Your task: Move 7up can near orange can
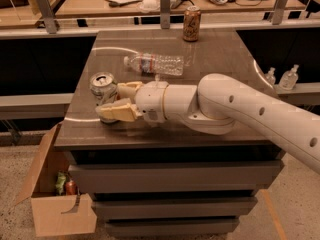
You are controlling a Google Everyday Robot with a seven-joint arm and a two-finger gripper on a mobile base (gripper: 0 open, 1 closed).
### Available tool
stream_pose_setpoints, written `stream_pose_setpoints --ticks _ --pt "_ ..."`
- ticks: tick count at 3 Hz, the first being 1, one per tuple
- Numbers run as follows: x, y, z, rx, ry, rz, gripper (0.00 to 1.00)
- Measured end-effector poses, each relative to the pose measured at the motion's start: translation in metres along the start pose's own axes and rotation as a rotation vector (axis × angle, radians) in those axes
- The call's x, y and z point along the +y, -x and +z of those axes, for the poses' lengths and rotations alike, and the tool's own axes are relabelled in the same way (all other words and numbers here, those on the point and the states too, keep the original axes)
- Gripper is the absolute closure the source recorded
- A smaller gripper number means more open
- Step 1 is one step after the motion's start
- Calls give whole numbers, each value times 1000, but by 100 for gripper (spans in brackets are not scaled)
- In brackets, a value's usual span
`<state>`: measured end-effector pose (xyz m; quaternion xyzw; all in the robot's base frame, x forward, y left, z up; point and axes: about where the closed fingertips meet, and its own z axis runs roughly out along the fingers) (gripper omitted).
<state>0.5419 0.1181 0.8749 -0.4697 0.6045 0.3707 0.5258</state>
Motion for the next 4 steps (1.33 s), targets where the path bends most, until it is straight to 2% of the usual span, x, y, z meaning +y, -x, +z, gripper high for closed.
stream_pose_setpoints --ticks 1,2,4 --pt "0 0 -12 -21 -17 -1 80" --pt "-11 2 -41 -23 -107 -8 100" --pt "-15 -5 -116 37 -339 31 100"
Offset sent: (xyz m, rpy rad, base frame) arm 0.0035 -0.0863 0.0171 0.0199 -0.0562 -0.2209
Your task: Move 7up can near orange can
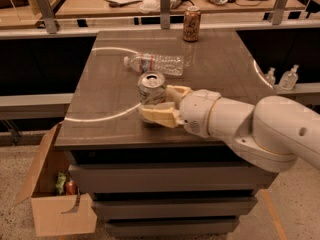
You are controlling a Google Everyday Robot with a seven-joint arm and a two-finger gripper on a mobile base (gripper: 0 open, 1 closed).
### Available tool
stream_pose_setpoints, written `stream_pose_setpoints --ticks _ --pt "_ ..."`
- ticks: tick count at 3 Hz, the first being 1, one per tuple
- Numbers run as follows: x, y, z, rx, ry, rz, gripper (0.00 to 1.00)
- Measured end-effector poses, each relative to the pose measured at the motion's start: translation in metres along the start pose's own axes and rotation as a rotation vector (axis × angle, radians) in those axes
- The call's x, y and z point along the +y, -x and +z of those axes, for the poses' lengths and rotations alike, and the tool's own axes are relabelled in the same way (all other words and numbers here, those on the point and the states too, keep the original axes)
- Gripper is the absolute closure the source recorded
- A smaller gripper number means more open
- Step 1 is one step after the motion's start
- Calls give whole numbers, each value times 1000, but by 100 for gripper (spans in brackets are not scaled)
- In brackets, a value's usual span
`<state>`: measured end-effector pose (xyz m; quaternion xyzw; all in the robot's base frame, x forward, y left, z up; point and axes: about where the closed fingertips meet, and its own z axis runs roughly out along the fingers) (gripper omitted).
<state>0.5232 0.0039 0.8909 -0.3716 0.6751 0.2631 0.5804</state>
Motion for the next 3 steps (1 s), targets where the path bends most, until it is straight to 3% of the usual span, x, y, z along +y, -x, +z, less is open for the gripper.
stream_pose_setpoints --ticks 1,2,3 --pt "-15 -12 -57 69 -180 21 100" --pt "-28 -17 -87 103 -264 21 100" --pt "-28 -17 -87 103 -264 20 100"
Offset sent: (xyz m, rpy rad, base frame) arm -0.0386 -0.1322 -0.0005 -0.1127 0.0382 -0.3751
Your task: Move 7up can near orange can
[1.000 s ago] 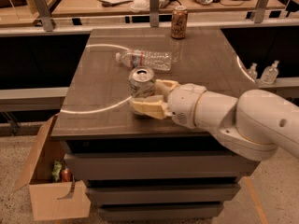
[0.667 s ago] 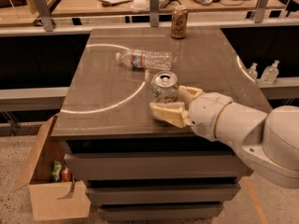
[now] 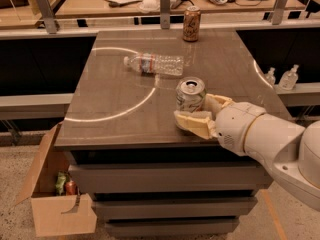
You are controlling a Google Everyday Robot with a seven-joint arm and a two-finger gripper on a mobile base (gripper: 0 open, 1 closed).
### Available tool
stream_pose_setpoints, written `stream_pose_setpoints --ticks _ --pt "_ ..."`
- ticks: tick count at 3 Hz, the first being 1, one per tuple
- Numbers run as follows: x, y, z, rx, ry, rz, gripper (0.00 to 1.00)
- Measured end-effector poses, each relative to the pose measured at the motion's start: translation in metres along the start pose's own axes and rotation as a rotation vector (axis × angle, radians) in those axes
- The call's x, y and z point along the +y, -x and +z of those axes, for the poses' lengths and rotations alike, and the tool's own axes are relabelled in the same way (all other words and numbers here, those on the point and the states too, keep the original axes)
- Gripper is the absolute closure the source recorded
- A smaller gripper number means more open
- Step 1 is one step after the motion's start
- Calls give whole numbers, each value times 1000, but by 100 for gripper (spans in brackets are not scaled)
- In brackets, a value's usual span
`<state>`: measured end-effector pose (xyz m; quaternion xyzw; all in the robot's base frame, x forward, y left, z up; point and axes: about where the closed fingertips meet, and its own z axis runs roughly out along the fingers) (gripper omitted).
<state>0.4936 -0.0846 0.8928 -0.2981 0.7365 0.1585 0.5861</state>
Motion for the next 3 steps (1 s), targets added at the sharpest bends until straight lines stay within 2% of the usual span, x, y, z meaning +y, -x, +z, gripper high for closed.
stream_pose_setpoints --ticks 1,2,3 --pt "-9 2 -10 9 -71 -7 100" --pt "-30 7 -31 17 -211 -21 100" --pt "-64 8 -60 39 -376 -47 100"
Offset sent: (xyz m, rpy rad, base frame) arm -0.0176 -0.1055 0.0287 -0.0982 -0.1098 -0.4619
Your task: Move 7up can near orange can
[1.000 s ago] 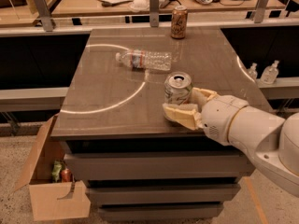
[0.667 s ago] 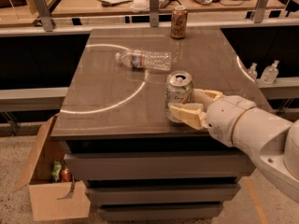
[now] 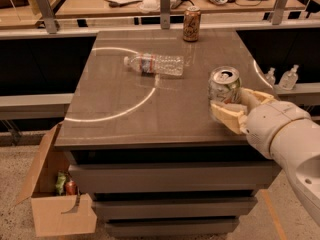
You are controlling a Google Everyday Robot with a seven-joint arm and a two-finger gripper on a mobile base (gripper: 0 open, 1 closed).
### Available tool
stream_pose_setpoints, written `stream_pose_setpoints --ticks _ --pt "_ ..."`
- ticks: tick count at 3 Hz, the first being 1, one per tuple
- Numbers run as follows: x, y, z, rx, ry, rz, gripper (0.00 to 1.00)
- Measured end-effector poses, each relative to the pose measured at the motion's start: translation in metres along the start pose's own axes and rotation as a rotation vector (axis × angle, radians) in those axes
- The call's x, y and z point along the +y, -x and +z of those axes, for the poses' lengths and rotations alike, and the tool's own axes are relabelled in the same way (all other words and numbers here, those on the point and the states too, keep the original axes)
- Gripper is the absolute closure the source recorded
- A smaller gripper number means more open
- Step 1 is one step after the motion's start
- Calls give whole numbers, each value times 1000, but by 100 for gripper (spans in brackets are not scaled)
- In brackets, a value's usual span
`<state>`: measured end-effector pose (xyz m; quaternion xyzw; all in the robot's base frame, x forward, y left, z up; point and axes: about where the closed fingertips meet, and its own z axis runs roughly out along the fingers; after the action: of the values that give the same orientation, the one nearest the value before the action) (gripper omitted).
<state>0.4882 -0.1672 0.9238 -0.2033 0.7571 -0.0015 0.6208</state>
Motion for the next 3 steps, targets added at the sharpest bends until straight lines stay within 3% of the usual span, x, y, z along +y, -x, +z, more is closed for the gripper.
stream_pose_setpoints --ticks 1,3 --pt "-42 -4 -6 26 -164 -27 100" --pt "-47 -2 -5 36 -204 -33 100"
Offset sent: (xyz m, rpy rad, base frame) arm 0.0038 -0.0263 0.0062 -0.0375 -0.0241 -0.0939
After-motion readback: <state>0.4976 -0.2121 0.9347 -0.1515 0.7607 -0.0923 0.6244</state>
